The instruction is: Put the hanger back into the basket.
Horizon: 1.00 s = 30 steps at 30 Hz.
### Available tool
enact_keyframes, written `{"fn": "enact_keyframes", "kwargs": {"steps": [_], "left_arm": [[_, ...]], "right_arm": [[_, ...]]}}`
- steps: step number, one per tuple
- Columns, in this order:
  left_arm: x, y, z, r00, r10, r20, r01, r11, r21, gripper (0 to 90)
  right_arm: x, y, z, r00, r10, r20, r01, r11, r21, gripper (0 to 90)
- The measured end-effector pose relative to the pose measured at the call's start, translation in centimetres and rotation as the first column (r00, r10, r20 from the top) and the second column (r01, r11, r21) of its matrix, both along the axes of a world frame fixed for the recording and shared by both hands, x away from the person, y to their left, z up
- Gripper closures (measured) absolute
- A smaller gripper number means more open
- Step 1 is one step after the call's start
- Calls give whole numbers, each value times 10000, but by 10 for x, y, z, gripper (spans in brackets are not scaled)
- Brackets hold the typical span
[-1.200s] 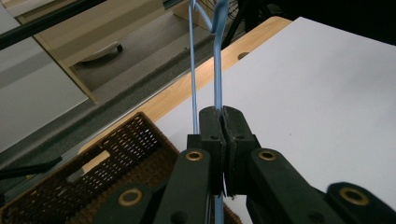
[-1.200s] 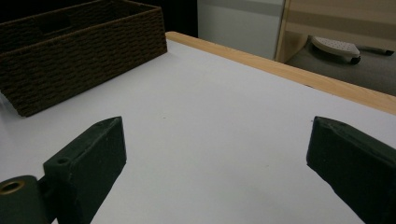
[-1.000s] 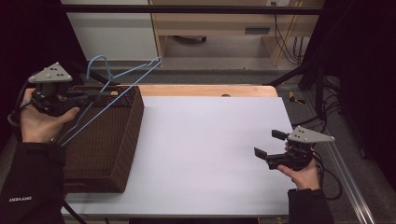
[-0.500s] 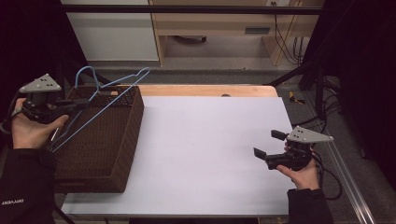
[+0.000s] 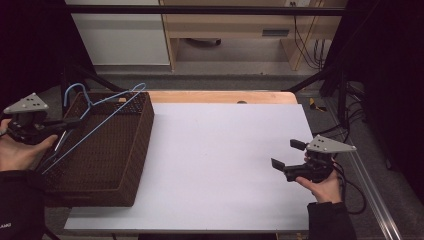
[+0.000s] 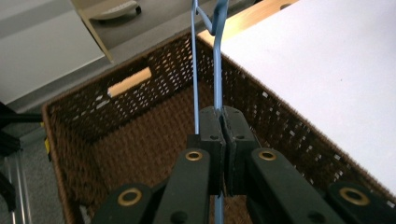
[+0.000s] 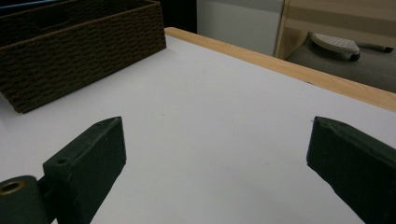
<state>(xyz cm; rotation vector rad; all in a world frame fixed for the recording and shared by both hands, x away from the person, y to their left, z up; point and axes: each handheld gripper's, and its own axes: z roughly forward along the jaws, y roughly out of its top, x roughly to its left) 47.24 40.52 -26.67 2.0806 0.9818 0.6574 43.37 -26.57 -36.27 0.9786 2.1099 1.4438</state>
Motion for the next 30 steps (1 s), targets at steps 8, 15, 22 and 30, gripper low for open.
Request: {"fn": "enact_keyframes", "kwargs": {"steps": [8,15,22,30], "left_arm": [[1,14,-20,9993,150,-345,-157,9997,-193,883],[4,15,-36,9982,146,-583,-159,9996,-217,883],[15,9,-60,9939,171,-1091,-182,9998,-90,882],[26,-1,-86,9827,177,-1845,-158,9998,119,881]], "right_arm": [[0,0,0,10000,-7,27,7,10000,-4,47],[0,0,0,10000,4,17,-4,10000,12,47],[0,1,0,10000,21,15,-21,10000,7,43],[0,1,0,10000,-8,75,7,10000,22,38]]}}
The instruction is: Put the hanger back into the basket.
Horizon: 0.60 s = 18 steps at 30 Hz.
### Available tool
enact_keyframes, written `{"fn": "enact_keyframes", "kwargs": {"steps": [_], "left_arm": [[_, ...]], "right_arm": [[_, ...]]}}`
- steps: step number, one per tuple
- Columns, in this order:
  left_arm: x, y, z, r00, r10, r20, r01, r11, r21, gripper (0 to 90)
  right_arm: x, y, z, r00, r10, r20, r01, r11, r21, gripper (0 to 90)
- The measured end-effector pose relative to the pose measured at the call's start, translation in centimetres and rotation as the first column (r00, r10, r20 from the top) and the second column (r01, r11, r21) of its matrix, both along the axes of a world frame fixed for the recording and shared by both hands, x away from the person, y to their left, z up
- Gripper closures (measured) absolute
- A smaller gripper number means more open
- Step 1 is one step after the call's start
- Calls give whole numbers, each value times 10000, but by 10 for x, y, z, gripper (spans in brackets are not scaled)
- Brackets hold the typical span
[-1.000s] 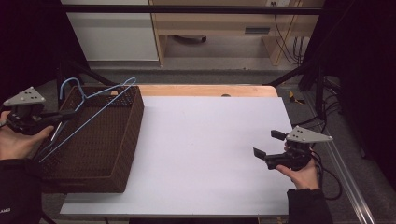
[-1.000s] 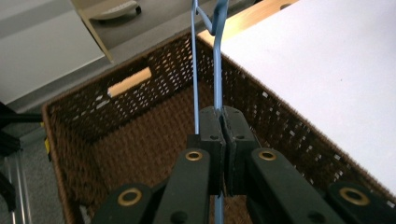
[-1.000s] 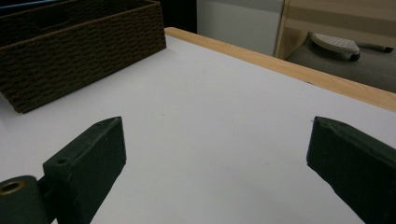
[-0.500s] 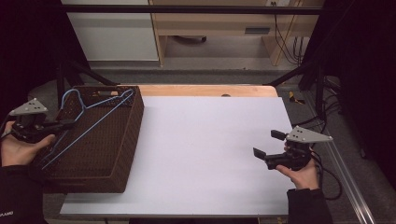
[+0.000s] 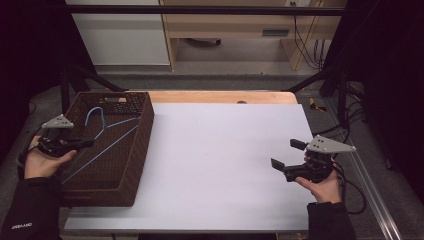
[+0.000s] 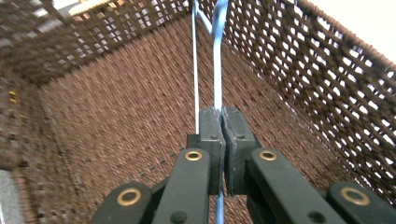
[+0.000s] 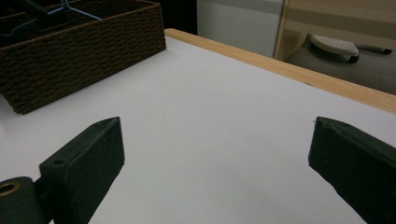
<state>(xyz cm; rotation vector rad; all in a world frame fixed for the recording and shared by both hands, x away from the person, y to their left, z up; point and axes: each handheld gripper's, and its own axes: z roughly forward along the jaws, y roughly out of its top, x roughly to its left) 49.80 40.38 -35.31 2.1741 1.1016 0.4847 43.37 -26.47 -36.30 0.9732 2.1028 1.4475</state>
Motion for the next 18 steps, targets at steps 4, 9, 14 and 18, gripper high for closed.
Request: {"fn": "enact_keyframes", "kwargs": {"steps": [4,9,14,18], "left_arm": [[3,-2,-9,9994,105,-325,-107,9999,-62,880],[3,-4,-17,9974,472,-543,-452,9983,381,876],[4,-2,-18,9945,768,-708,-743,9965,372,859],[-2,3,-11,9943,934,-506,-945,9953,-212,732]], "right_arm": [[0,1,0,10000,2,-8,-2,10000,11,36],[0,1,0,10000,-23,33,23,10000,55,36],[0,1,-1,10000,-24,32,24,10000,54,36],[0,2,-1,10000,-29,5,29,10000,14,35]]}}
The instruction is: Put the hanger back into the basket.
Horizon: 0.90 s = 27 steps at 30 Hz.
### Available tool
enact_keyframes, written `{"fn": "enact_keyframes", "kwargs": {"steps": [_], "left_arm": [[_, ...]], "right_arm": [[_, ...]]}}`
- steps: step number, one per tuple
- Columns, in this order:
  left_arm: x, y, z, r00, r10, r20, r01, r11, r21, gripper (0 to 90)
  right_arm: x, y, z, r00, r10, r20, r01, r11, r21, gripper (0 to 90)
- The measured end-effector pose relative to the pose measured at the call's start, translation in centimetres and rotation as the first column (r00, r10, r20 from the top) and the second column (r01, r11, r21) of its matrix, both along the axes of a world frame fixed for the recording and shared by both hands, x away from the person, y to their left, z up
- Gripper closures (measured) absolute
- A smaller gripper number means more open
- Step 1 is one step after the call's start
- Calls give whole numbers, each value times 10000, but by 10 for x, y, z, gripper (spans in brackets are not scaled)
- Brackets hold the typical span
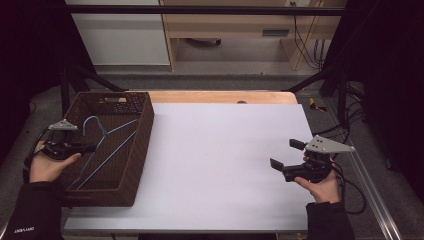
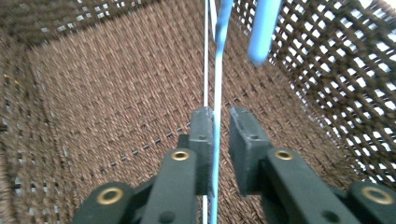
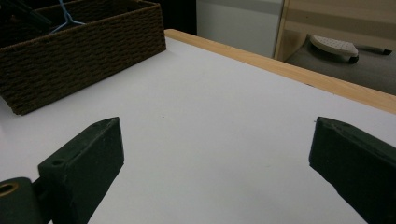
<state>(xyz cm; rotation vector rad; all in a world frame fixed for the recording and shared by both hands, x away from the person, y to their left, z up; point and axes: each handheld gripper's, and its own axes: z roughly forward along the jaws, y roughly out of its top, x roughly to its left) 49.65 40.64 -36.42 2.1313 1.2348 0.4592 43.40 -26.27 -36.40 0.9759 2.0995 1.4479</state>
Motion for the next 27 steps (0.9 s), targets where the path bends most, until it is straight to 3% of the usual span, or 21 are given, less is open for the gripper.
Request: {"fn": "enact_keyframes", "kwargs": {"steps": [5,6,7,8,9,10,13,14,17,19,20,21,23,27], "left_arm": [[-14,3,16,9971,312,692,-289,9990,-339,533],[-18,3,20,9958,278,876,-238,9986,-464,533],[-25,2,28,9896,423,1373,-330,9970,-695,475],[-25,2,28,9896,423,1373,-330,9970,-695,445],[-33,-2,35,9834,340,1781,-172,9953,-953,424],[-33,-2,35,9834,340,1781,-172,9953,-953,401],[-48,-16,45,9681,162,2502,167,9915,-1290,359],[-48,-16,45,9681,162,2502,167,9915,-1290,352],[-57,-31,51,9557,-24,2943,508,9863,-1569,329],[-64,-48,55,9425,-301,3328,958,9785,-1826,300],[-64,-48,55,9425,-301,3328,958,9785,-1826,301],[-70,-61,57,9314,-420,3615,1200,9732,-1961,296],[-72,-67,57,9278,-532,3693,1339,9713,-1965,285],[-82,-97,53,9094,-903,4060,1909,9578,-2147,250]], "right_arm": [[0,-1,0,10000,8,31,-8,10000,19,35],[0,-1,0,10000,8,31,-8,10000,19,35],[0,0,0,10000,5,30,-5,10000,28,35],[0,0,0,10000,5,30,-5,10000,28,35],[0,0,0,10000,-3,30,3,10000,33,35],[0,0,0,10000,-3,30,3,10000,33,35],[0,0,0,10000,-35,34,34,10000,79,35],[0,0,0,10000,-35,34,34,10000,79,35],[-1,0,1,10000,-50,48,49,9999,134,34],[-1,0,1,9999,-84,77,83,9999,125,32],[-1,0,1,9999,-84,77,83,9999,125,32],[-1,-1,1,9999,-46,92,45,9999,112,32],[-1,-1,1,9999,-35,110,34,9999,123,31],[-1,-1,1,9999,-57,132,55,9999,138,30]]}}
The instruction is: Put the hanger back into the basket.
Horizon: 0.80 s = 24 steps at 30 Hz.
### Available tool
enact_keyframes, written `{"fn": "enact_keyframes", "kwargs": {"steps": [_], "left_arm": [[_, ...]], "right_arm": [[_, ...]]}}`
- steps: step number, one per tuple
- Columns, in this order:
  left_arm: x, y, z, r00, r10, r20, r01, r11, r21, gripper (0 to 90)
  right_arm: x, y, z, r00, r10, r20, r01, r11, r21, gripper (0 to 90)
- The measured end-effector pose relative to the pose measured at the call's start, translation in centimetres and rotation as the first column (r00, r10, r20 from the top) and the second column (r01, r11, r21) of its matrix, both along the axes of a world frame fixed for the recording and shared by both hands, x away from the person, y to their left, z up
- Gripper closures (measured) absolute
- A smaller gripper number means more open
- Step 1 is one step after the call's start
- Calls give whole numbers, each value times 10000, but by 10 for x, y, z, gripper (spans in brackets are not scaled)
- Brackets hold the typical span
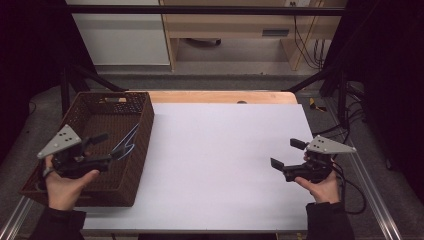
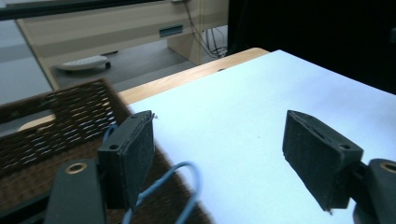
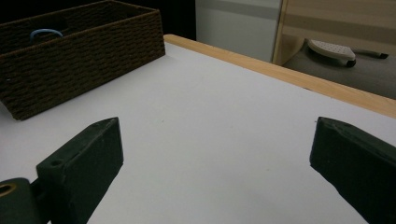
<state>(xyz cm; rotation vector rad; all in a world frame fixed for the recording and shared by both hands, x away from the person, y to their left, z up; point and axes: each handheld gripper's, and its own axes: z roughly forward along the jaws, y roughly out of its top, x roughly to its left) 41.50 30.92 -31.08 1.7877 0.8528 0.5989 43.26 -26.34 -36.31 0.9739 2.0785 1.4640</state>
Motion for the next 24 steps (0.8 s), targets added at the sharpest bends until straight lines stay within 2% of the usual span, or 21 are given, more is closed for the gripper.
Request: {"fn": "enact_keyframes", "kwargs": {"steps": [1,2,3,4,5,6,7,10,12,17,18,24], "left_arm": [[-2,-5,-1,10000,-49,37,49,10000,2,250],[-5,-19,-5,9997,-128,209,128,9999,-26,252],[-5,-19,-5,9997,-128,209,128,9999,-26,255],[-8,-30,-9,9989,-233,395,244,9993,-278,255],[-8,-30,-9,9989,-233,395,244,9993,-278,255],[-9,-41,-14,9979,-395,516,414,9985,-370,252],[-9,-41,-14,9979,-395,516,414,9985,-370,245],[-9,-59,-23,9972,-575,484,588,9979,-266,218],[-9,-65,-27,9969,-651,437,665,9973,-309,199],[-7,-68,-39,9976,-658,233,668,9967,-456,155],[-5,-66,-44,9978,-656,68,659,9971,-387,140],[-2,-57,-50,9993,-362,-107,357,9987,-365,91]], "right_arm": [[0,0,0,10000,0,0,0,10000,0,30],[0,0,0,10000,-23,22,23,10000,22,29],[0,0,0,10000,-23,22,23,10000,22,29],[0,0,0,10000,-29,34,29,10000,45,29],[0,0,0,10000,-19,34,19,10000,34,29],[0,0,0,10000,-21,24,21,10000,33,29],[0,0,0,10000,-21,24,21,10000,33,29],[-1,0,0,10000,-31,21,30,10000,64,28],[-1,-1,0,10000,-38,23,38,10000,90,26],[-1,-2,-1,10000,-79,36,78,9998,161,25],[-1,-3,-1,10000,-99,-3,99,9998,185,24],[-1,-4,-1,9999,-108,23,108,9998,189,22]]}}
